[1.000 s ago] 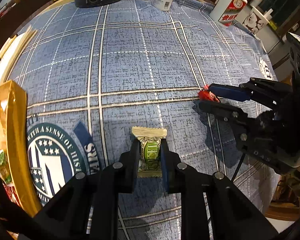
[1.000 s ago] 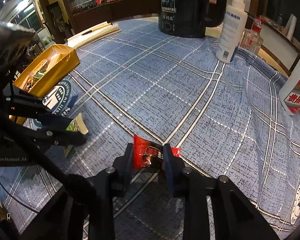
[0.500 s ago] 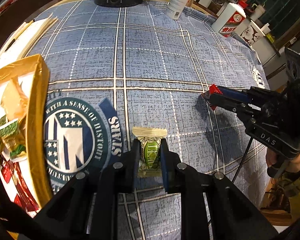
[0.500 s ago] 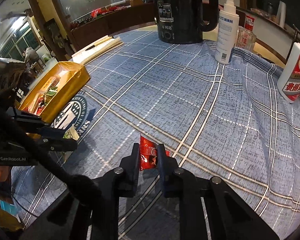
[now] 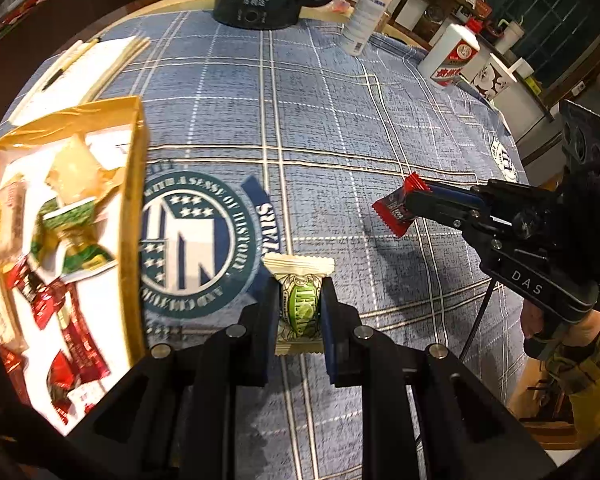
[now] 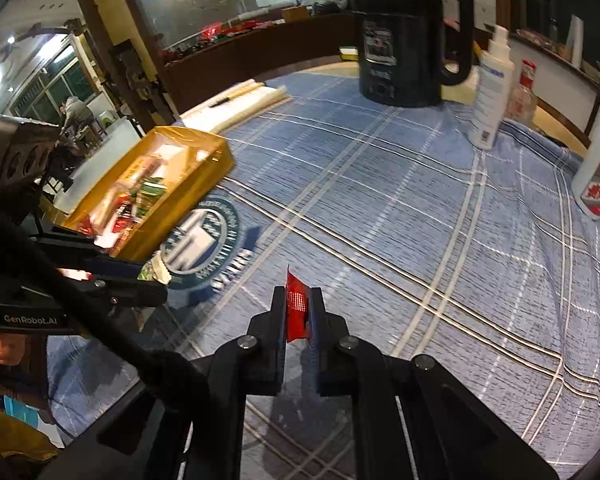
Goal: Organize snacks
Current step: 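Carry the white-green candy and red candy over the cardboard tray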
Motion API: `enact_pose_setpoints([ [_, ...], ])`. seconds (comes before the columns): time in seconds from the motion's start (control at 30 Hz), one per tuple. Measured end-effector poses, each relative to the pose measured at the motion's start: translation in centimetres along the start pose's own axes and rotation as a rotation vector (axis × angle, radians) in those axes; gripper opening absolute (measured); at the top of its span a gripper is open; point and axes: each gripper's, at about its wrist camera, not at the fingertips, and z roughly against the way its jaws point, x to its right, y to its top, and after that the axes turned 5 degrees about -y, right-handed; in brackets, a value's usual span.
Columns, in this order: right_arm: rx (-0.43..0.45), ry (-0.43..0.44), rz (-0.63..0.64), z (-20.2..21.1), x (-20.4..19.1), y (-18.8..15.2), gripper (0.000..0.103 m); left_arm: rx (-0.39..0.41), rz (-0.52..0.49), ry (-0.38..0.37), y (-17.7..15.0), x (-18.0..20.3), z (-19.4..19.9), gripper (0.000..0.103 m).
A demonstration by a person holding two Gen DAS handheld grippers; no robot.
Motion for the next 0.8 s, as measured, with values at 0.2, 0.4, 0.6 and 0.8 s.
enact_pose_setpoints([
  [0.2, 0.022, 0.06, 0.052, 0.1, -3.7, 1.3, 0.008, 0.033, 0.044, 0.017, -1.2, -2.3, 2.8, 0.021],
  [0.4, 0.033, 0.13, 0.108, -0.5, -8.9, 3.1, 0.008, 0.063, 0.106, 0.049, -3.0, -6.0, 6.4, 0.021],
  [0.6, 0.044, 0.189, 0.133, -0.7, -13.7, 4.3, 0.008, 0.061, 0.143, 0.071, -5.2, -10.6, 9.3, 0.021],
  [0.8, 0.008, 0.235, 0.14, -2.3, -18.4, 4.5, 0.008, 0.041, 0.168, 0.065, -7.4, -14.6, 10.7, 0.021],
])
